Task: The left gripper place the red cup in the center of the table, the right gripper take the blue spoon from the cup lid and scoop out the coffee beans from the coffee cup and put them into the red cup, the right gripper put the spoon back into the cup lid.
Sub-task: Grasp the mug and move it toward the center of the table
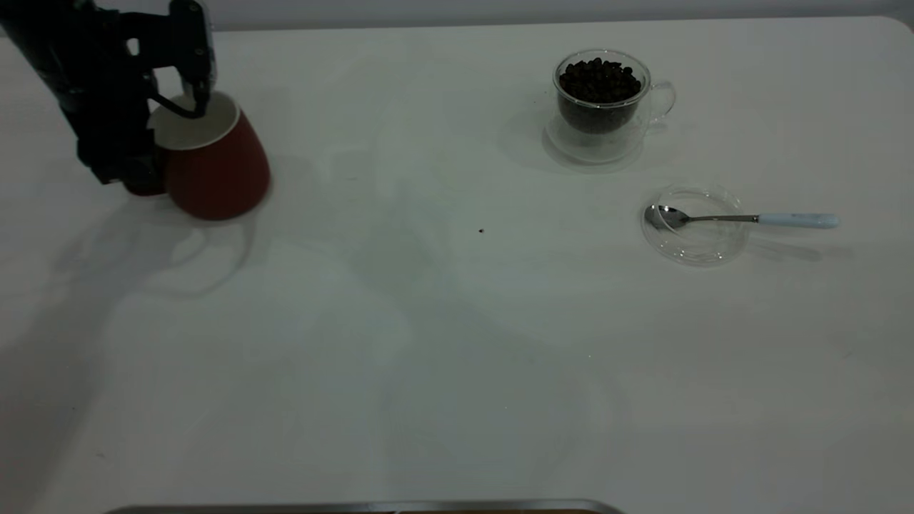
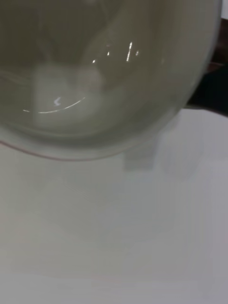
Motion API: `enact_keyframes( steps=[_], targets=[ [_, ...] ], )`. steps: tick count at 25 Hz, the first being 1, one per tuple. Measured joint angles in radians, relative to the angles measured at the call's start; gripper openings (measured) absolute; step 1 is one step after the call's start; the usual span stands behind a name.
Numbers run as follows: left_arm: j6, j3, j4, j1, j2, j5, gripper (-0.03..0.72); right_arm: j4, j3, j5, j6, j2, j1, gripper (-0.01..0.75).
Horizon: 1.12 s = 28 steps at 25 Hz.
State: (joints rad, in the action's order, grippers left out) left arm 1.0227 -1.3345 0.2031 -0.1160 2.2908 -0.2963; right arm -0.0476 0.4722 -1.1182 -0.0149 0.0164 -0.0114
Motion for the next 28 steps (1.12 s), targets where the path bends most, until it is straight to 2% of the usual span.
enact_keyframes(
  steps=[9, 28],
  targets=[
    [0.005, -0.07, 0.0, -0.115, 0.009, 0.025, 0.537, 0.0, 0.0, 0.0, 0.0, 0.0, 0.0, 0.418],
    [0.005, -0.08, -0.001, -0.317, 0.048, 0.073, 0.536, 0.0, 0.0, 0.0, -0.001, 0.0, 0.0, 0.418]
  ],
)
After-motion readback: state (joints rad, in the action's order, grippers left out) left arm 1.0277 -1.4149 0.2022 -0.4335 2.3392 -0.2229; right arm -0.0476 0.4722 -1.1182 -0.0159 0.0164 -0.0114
